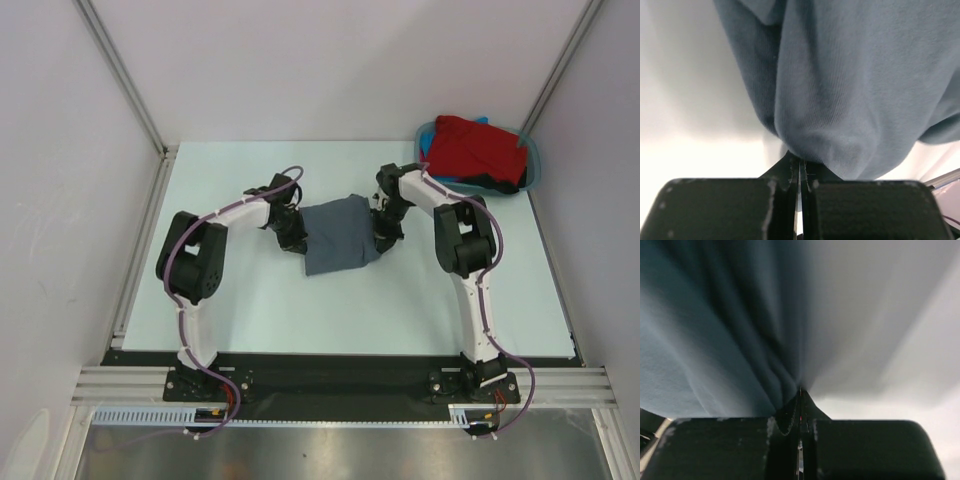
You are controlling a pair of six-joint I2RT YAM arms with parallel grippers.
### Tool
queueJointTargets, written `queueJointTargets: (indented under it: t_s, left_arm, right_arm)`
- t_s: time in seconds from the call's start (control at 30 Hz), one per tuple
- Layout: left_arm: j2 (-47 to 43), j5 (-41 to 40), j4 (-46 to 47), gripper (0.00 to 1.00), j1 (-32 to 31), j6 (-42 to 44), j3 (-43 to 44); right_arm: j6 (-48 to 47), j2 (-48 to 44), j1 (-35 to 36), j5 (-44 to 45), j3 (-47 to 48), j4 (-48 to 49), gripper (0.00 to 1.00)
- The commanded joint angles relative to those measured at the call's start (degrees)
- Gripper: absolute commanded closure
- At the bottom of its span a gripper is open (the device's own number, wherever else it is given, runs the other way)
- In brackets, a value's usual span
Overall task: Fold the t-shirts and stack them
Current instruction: Fold the tshirt
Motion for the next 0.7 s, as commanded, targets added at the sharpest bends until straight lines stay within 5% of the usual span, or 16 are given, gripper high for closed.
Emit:
queueJointTargets:
  t_s: [0.0,0.13,0.27,0.5,0.67]
  left_arm:
    - [-2.6,3.4,0.9,1.00,-0.2,-0.8,2.6]
    - [-1.5,3.5,-1.9,1.00,0.0,1.3,6.3]
    - [-0.3,1.2,-6.8,1.00,0.6,4.9,9.0]
    - [-2.9,-7.7,-15.0,1.00,2.7,8.3,8.3]
    - [-6.9,-13.3,-17.6,1.00,4.7,8.9,6.4]
  right_arm:
    - [-0.8,-2.5,4.2,-1.9,-2.5,0.6,1.00]
    - [-0.9,-4.0,7.4,-2.8,-3.8,-1.0,1.00]
    - [0.0,-6.4,8.4,6.8,-4.6,-1.8,1.00]
    - [2.9,-11.2,1.8,22.1,-2.9,-2.9,1.00]
    - [3.0,-11.7,-1.8,25.4,0.8,-2.3,1.00]
